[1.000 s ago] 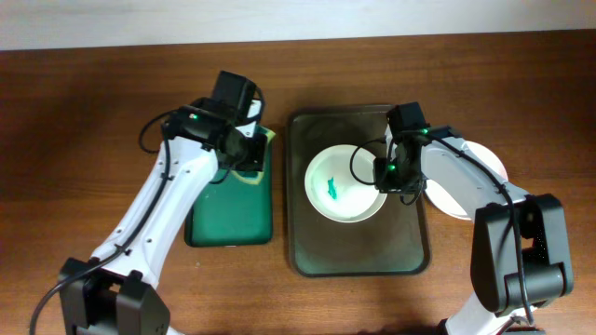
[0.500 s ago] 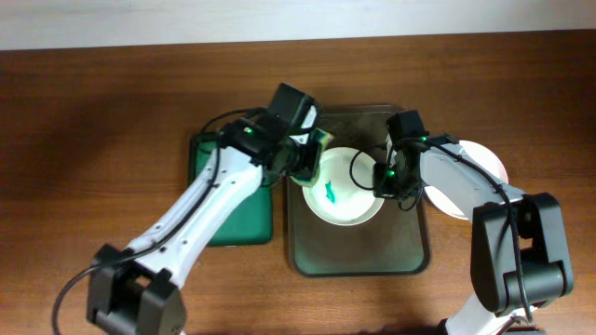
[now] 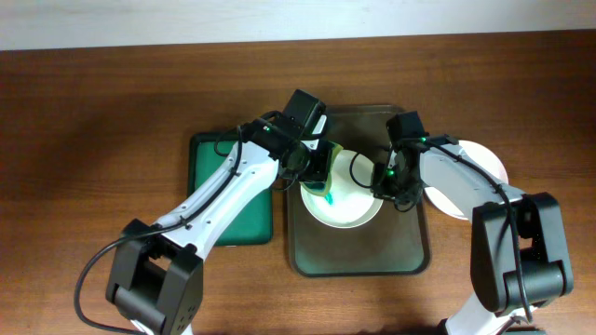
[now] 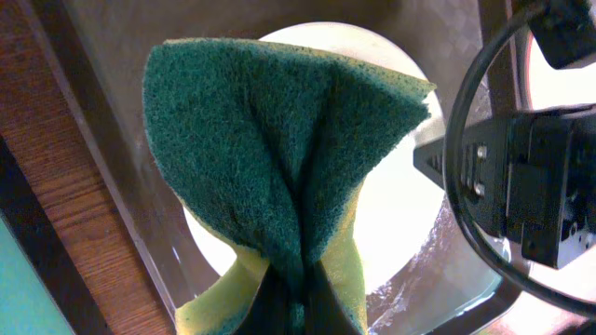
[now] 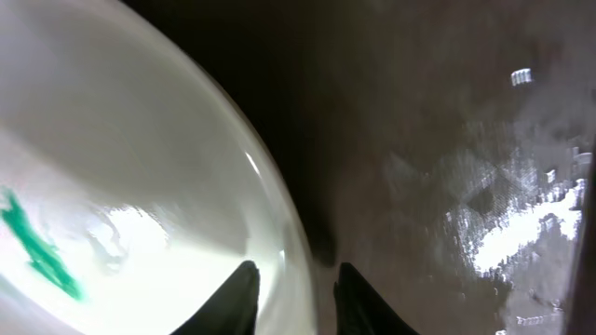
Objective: Clean dirty plates on tray and stack at the side
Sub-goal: 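Bring the sponge onto the last plate and scrub it with the left gripper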
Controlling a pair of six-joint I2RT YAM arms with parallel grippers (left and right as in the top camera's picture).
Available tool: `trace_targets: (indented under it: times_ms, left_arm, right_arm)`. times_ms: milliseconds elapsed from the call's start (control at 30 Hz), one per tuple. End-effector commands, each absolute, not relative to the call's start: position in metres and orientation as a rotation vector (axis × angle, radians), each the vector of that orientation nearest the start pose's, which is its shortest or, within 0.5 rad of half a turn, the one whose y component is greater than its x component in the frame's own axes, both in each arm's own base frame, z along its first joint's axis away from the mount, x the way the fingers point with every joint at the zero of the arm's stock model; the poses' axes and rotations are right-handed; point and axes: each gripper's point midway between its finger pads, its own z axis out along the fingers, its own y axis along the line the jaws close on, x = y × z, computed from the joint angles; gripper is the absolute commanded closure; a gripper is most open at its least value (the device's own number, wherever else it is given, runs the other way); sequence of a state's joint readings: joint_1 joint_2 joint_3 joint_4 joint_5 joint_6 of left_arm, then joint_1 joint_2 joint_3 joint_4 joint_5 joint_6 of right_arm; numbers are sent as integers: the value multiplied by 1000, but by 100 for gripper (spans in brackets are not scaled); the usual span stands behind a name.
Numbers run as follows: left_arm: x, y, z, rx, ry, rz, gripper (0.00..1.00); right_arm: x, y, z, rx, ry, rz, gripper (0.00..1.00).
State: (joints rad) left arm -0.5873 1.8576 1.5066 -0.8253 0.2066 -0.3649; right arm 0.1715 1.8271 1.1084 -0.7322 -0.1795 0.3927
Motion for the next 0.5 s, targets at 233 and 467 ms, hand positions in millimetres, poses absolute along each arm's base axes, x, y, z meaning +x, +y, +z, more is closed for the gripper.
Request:
trace_targets:
  times_ms: [233,467]
  left_arm:
    - [344,-277,98,359,2861,-528,100]
    - [353,-283,102,326,2820,-555,100]
  right_arm:
    - [347,78,17,188,2965,229,96]
    - [342,78,16,294,2979,231,96]
